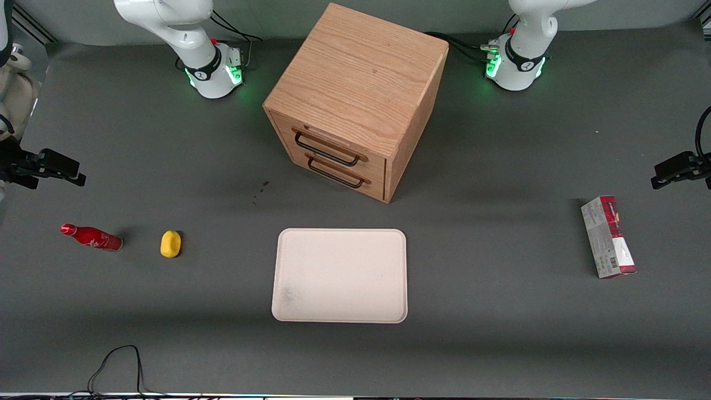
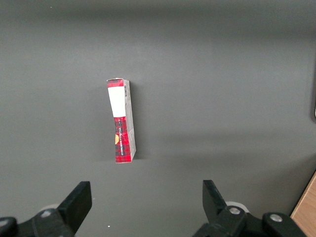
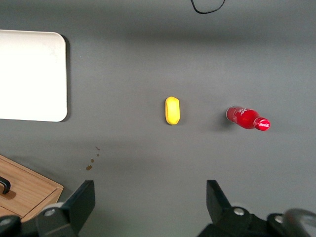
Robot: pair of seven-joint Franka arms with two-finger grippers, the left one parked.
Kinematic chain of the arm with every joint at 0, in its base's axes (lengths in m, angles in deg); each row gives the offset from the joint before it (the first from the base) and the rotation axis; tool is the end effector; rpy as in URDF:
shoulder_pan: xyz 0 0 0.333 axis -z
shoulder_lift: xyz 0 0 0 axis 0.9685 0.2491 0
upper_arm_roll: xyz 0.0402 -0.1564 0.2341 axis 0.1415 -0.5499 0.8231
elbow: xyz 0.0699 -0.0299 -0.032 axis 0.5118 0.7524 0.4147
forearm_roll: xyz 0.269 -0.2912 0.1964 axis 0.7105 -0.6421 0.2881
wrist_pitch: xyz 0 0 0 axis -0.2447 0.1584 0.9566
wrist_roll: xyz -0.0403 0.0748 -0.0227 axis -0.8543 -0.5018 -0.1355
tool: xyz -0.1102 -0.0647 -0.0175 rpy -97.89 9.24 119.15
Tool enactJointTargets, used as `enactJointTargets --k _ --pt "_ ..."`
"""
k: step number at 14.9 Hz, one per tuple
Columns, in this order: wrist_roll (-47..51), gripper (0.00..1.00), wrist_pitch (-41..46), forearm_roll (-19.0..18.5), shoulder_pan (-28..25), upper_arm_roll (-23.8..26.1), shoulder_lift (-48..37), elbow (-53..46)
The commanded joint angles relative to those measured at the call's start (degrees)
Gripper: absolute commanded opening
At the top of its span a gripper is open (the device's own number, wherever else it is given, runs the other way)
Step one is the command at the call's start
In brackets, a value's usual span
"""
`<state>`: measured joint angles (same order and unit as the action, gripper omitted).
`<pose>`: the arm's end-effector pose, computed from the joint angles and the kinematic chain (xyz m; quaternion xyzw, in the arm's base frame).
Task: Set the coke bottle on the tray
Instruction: 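Move the open right gripper above the red Coca-Cola bottle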
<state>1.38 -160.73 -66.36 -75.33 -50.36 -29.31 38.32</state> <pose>0.6290 -0.0377 0.5623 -1.0000 -0.0063 0.0023 0.0030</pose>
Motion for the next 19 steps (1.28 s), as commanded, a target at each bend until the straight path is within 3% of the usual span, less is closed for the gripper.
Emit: enactJointTargets --k 1,14,19 --pt "1.66 1.00 0.41 -0.83 -1.12 -0.77 -1.25 0.98" --pt "0.09 1.00 0.33 -0.91 0.98 -1.73 0.16 -0.26" --pt "-12.19 1.00 -0.99 -0.48 1.07 -10.33 3.23 -0.34"
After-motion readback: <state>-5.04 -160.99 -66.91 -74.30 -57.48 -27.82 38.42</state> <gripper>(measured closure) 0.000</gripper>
